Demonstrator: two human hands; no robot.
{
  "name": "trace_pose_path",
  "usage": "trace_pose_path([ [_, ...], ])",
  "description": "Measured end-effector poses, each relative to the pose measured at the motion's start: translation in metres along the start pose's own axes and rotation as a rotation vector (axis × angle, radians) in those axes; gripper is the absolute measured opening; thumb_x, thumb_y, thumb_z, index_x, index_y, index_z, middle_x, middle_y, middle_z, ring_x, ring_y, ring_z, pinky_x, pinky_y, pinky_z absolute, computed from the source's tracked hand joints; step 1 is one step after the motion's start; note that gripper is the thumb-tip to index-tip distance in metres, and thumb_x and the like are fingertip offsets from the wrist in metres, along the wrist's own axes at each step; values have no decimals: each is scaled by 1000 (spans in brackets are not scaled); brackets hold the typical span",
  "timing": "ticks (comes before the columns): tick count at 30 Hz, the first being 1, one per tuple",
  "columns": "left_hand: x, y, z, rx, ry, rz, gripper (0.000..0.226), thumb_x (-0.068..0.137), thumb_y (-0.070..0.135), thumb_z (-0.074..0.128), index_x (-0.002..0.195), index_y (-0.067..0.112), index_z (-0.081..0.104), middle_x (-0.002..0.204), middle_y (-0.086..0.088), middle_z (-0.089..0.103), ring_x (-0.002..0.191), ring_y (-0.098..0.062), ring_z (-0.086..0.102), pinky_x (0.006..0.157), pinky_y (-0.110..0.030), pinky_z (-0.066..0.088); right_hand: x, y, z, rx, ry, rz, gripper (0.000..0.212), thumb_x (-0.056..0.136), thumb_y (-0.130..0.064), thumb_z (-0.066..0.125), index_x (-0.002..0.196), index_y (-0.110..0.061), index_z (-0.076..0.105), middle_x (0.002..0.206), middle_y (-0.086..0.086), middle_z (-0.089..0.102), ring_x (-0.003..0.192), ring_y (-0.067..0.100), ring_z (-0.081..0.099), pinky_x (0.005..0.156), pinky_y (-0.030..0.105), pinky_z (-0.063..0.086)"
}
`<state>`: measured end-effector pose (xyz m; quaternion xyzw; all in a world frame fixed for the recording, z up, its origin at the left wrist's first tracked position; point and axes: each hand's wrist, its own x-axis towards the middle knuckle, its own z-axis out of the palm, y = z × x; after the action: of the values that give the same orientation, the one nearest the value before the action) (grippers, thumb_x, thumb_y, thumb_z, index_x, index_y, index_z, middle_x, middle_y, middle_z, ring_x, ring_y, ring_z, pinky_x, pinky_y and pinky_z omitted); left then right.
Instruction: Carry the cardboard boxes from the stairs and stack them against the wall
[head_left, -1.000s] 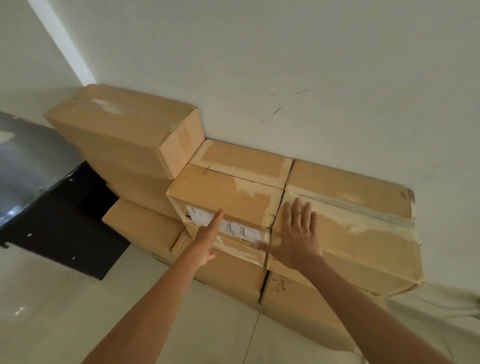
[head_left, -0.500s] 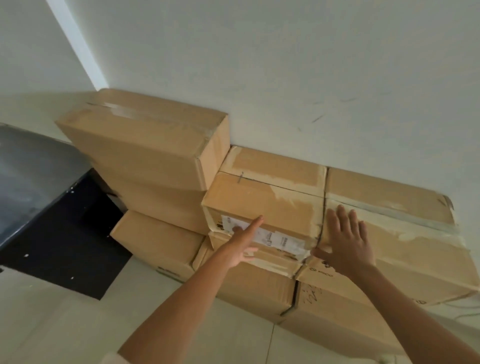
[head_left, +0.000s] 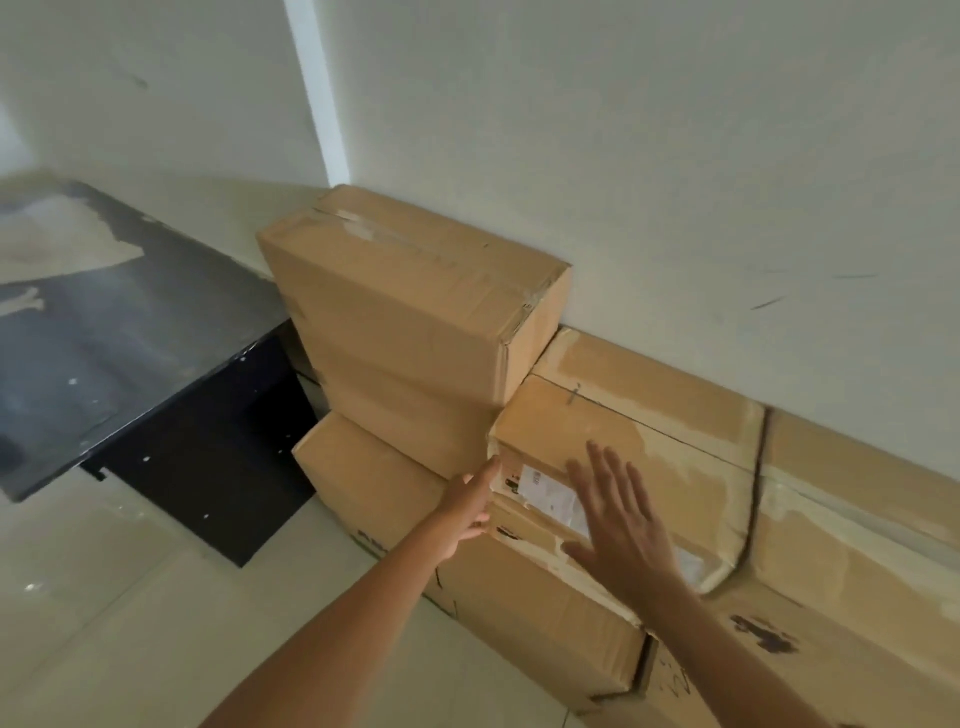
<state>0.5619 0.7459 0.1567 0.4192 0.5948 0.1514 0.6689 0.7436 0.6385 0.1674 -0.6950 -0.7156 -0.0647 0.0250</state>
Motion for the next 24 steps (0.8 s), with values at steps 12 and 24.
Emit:
trace_pose_path([
  [12,82,-17,11,-341,-172,-167,84,85,75,29,147,19,34,154,-15,31,141,-39,26,117,-45,24,17,-35,65,-156,185,-135,49,82,-18,57,130,-11,50,155,8,28,146,34,19,117,47,14],
  [24,87,23,-41,-58,-307,-134,28,97,44,42,111,21,50,92,4,52,80,-16,54,98,-38,45,121,-77,-18,440,355,361,85,78,-58,65,141,-12,32,147,15,32,126,33,46,92,47,49],
])
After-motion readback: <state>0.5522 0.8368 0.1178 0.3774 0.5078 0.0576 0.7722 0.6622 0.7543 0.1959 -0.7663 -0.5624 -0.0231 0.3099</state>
